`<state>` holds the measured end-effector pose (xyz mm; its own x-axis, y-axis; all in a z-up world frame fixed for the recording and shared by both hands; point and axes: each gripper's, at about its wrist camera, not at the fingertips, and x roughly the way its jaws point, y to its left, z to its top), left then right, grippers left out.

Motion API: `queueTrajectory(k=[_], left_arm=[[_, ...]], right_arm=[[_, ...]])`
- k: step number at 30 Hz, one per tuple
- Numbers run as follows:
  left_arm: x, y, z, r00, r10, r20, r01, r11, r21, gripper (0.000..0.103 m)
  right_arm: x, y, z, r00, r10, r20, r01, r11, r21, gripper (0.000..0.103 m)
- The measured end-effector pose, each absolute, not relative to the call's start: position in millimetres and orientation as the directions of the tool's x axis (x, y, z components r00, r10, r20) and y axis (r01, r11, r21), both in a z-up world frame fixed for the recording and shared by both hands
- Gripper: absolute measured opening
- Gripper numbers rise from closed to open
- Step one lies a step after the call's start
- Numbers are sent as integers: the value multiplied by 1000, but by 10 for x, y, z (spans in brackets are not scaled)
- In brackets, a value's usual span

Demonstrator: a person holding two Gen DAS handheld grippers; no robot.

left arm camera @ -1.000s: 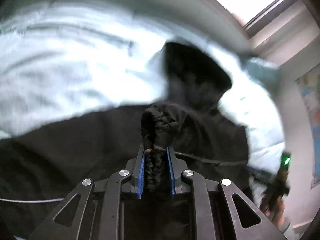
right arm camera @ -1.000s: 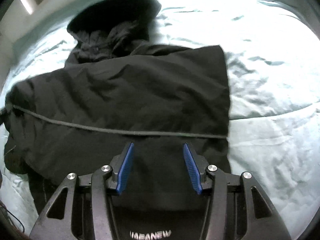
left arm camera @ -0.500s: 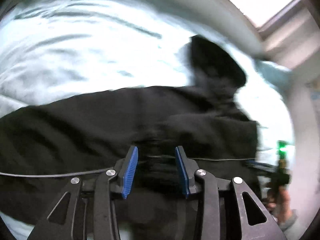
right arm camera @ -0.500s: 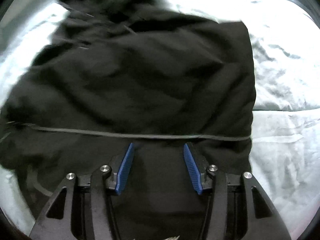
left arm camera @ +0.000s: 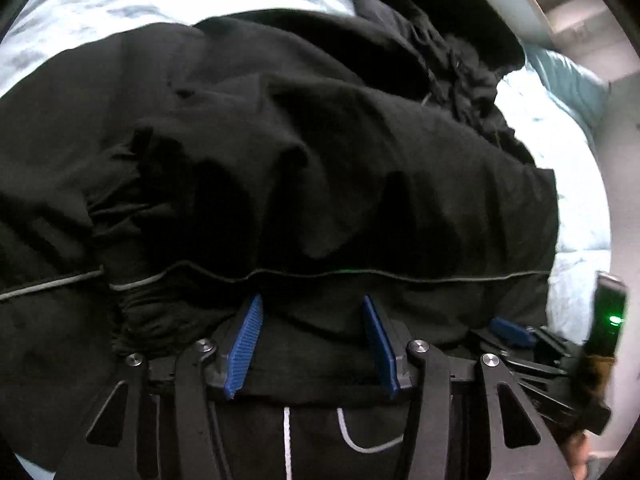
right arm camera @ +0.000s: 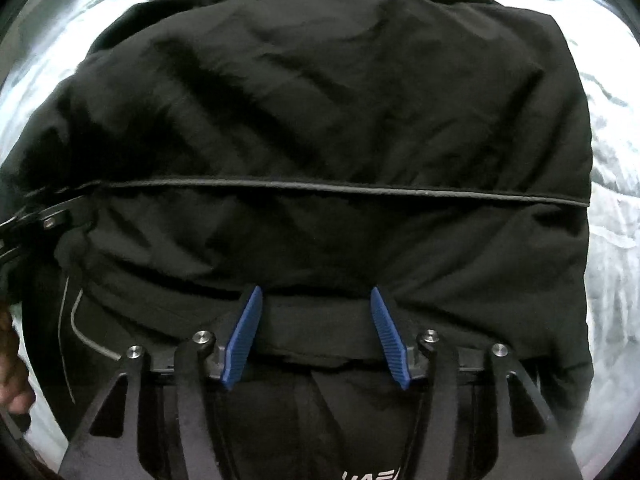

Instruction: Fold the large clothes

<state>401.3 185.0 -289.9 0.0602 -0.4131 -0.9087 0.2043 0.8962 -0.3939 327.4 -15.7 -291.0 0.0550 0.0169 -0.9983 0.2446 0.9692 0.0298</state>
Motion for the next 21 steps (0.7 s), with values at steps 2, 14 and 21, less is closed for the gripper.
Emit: queueTrajectory(k=[2, 14, 21], left_arm=[[3914, 1903, -2725, 92, -415, -905, 220, 895, -389, 53], [2879, 3006, -2211, 200, -348, -916, 167, 933, -318, 53], [2716, 4518, -2114, 361, -260, -896, -171, 926, -337, 53]], right_arm=[[3307, -143, -2899, 38, 6, -999, 243, 970, 15, 59], [2795, 273, -2476, 55, 12, -998, 219, 975, 24, 60], [2760, 707, -2170, 108, -28, -994, 135, 991, -13, 60]])
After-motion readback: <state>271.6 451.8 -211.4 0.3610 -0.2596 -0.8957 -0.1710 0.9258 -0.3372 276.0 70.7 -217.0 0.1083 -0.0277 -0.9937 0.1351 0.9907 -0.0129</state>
